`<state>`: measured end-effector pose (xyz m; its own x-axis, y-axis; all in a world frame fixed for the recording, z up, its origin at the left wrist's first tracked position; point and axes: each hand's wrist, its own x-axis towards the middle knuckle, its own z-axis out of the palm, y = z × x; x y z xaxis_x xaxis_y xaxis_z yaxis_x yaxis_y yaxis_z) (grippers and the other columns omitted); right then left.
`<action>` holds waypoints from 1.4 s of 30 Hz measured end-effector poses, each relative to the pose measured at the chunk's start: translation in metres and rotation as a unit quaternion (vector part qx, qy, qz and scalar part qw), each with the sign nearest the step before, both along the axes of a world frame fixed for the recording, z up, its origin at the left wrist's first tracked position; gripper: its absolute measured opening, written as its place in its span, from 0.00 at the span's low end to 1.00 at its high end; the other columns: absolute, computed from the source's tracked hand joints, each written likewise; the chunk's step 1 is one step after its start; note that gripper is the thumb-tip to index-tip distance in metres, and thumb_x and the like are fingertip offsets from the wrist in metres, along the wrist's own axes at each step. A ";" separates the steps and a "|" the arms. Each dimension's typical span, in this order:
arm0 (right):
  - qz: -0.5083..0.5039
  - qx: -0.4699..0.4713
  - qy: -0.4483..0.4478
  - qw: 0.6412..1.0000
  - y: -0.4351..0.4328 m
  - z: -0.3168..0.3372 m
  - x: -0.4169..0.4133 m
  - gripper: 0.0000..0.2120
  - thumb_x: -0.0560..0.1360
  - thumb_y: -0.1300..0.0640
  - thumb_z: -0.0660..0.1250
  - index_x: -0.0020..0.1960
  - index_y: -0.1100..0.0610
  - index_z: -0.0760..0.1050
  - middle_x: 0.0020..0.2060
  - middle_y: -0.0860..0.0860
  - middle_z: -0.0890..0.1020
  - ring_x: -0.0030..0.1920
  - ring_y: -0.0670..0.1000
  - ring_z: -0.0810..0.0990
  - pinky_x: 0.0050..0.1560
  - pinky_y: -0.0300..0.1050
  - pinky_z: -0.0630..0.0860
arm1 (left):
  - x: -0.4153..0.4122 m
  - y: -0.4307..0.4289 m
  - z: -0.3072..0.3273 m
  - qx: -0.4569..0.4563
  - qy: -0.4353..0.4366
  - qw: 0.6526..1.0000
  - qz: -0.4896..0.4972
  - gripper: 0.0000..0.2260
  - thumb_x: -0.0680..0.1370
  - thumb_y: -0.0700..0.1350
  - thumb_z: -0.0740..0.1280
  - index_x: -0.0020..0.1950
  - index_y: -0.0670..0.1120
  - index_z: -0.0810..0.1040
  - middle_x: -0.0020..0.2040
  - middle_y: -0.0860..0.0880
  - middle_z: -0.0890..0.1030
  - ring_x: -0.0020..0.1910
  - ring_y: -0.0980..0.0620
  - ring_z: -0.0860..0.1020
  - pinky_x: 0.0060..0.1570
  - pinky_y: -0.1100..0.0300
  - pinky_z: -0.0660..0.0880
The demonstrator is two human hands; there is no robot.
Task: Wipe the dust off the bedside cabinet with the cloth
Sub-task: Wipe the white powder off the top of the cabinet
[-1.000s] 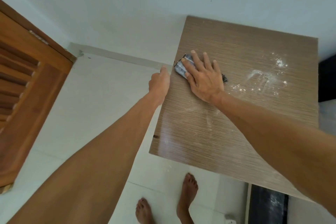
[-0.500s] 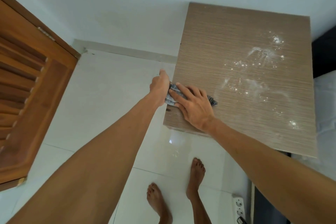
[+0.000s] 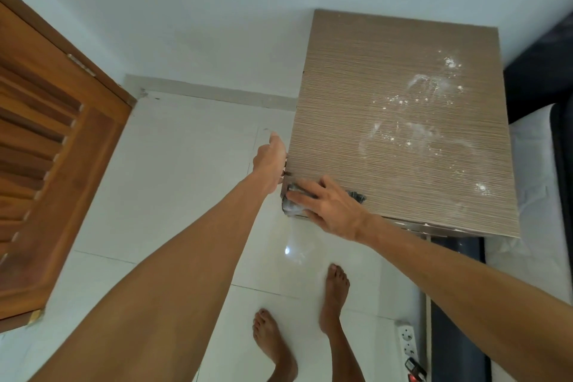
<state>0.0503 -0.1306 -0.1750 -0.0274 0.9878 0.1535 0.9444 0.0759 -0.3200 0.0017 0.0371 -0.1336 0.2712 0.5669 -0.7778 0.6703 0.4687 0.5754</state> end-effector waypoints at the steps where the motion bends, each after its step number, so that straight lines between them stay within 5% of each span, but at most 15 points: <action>1: 0.025 -0.009 -0.002 1.000 -0.006 0.001 0.001 0.23 0.69 0.61 0.74 0.63 0.56 0.76 0.61 0.55 0.78 0.47 0.51 0.75 0.48 0.48 0.75 | -0.001 -0.001 0.000 0.001 0.000 1.000 -0.002 0.30 0.78 0.62 0.46 0.57 0.40 0.77 0.52 0.42 0.82 0.51 0.42 0.80 0.56 0.45 0.77; 4: 0.019 -0.014 0.018 1.000 -0.014 0.014 0.012 0.23 0.69 0.63 0.72 0.63 0.56 0.76 0.62 0.56 0.78 0.49 0.53 0.79 0.51 0.49 0.75 | -0.005 -0.003 0.000 0.000 -0.002 1.000 -0.005 0.32 0.77 0.63 0.47 0.60 0.40 0.76 0.53 0.42 0.81 0.51 0.42 0.80 0.54 0.46 0.77; 9: -0.222 0.014 0.076 0.972 0.013 0.018 0.058 0.24 0.74 0.64 0.70 0.69 0.59 0.72 0.64 0.59 0.77 0.56 0.61 0.77 0.59 0.51 0.68 | -0.005 -0.002 -0.005 0.013 0.000 1.000 -0.002 0.31 0.76 0.62 0.48 0.61 0.41 0.76 0.53 0.43 0.81 0.50 0.43 0.80 0.55 0.46 0.78; 15: -0.084 -0.002 0.054 0.995 0.004 -0.003 0.006 0.21 0.72 0.64 0.71 0.64 0.58 0.76 0.62 0.57 0.78 0.51 0.56 0.79 0.52 0.52 0.74 | -0.002 -0.005 -0.009 0.031 0.018 0.999 0.003 0.35 0.72 0.65 0.48 0.61 0.41 0.76 0.54 0.42 0.81 0.51 0.40 0.80 0.55 0.44 0.77; 18: -0.008 -0.023 0.044 0.999 -0.015 0.008 -0.003 0.20 0.72 0.61 0.71 0.63 0.55 0.77 0.62 0.53 0.79 0.48 0.49 0.76 0.50 0.47 0.73 | 0.007 -0.014 0.012 0.072 0.043 0.996 -0.030 0.29 0.78 0.60 0.49 0.62 0.40 0.75 0.55 0.43 0.80 0.53 0.41 0.78 0.59 0.45 0.75; 26: -0.123 -0.023 0.011 0.992 -0.016 0.030 0.135 0.20 0.75 0.61 0.68 0.67 0.57 0.73 0.63 0.58 0.78 0.52 0.55 0.78 0.56 0.47 0.70 | 0.077 -0.030 0.029 0.329 0.080 0.905 -0.259 0.17 0.82 0.49 0.56 0.61 0.39 0.76 0.62 0.39 0.75 0.60 0.40 0.75 0.53 0.50 0.72; 33: -0.216 -0.002 0.004 0.976 0.023 0.042 0.274 0.20 0.77 0.62 0.66 0.68 0.58 0.73 0.64 0.59 0.77 0.56 0.62 0.75 0.57 0.48 0.66 | 0.149 -0.026 0.015 0.350 0.067 0.846 -0.397 0.22 0.79 0.41 0.65 0.72 0.44 0.67 0.72 0.42 0.67 0.72 0.42 0.64 0.69 0.49 0.64; 42: -0.248 -0.018 0.019 0.968 0.088 0.033 0.392 0.23 0.78 0.59 0.64 0.72 0.57 0.67 0.66 0.57 0.74 0.58 0.59 0.71 0.61 0.53 0.67 | 0.198 -0.011 -0.002 0.348 0.151 0.808 -0.450 0.33 0.77 0.44 0.69 0.78 0.49 0.56 0.79 0.41 0.52 0.75 0.32 0.55 0.70 0.43 0.66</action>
<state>0.4427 -0.0429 -0.1421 0.4565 0.8829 0.1098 0.8496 -0.3959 -0.3485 0.1998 0.0260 -0.1356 0.6749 0.5742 -0.4634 0.7185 -0.6546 0.2353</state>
